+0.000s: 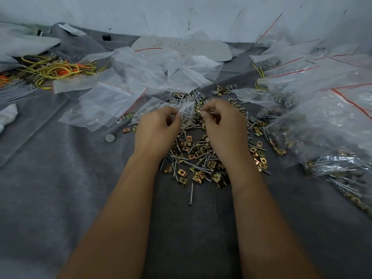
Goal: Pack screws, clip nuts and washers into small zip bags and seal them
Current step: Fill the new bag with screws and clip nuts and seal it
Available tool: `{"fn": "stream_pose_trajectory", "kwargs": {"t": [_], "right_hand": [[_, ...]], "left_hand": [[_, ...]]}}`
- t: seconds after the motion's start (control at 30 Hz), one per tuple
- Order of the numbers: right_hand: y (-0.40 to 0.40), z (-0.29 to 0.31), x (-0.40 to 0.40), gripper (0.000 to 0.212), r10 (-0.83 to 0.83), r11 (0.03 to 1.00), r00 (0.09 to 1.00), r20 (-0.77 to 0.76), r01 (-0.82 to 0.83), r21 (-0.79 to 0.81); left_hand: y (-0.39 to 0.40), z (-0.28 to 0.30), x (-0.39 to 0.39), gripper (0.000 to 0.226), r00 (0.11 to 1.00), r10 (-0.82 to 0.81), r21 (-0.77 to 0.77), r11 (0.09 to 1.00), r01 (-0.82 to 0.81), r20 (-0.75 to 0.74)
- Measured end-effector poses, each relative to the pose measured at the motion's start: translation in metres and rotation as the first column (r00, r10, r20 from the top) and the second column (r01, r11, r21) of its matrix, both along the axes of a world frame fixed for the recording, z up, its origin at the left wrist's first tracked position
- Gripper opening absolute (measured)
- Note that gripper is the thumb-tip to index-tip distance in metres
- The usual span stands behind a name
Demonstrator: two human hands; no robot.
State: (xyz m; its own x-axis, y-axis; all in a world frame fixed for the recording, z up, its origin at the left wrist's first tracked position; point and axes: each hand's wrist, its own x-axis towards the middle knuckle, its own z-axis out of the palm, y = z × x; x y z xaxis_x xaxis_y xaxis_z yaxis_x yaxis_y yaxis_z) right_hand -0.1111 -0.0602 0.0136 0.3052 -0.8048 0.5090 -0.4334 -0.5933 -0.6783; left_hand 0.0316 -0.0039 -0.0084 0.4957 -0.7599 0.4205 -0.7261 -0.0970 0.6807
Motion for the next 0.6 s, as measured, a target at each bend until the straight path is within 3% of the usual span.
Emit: {"fn": "stream_pose_trajectory", "kwargs": {"t": [0.17,0.3,0.47,0.53,0.6], "right_hand": [[0.003,0.0,0.005,0.016,0.081,0.996,0.996,0.025,-0.083,0.046],[0.003,-0.004,0.007,0.011,0.082,0.995,0.996,0.028,-0.083,0.053],[0.002,-0.007,0.009,0.015,0.034,0.995,0.999,-0.031,-0.037,-0.095],[-0.001,-0.01,0.007,0.02,0.0,0.991,0.993,-0.118,-0.016,-0.131],[-0.001,-0.011,0.007,0.024,0.057,0.994,0.995,-0.087,-0.065,-0.089]], "left_hand": [[0.0,-0.001,-0.003,0.017,0.999,-0.054,-0.02,0.998,0.054,0.0],[0.001,0.001,-0.005,0.019,0.996,-0.086,-0.047,0.995,0.086,0.008],[0.002,0.003,-0.008,0.021,0.991,-0.131,-0.122,0.985,0.125,-0.039],[0.003,0.004,-0.009,0.022,0.995,-0.094,-0.162,0.983,0.09,-0.019],[0.004,0.006,-0.01,0.024,0.999,0.02,-0.211,0.977,-0.012,0.039]]}}
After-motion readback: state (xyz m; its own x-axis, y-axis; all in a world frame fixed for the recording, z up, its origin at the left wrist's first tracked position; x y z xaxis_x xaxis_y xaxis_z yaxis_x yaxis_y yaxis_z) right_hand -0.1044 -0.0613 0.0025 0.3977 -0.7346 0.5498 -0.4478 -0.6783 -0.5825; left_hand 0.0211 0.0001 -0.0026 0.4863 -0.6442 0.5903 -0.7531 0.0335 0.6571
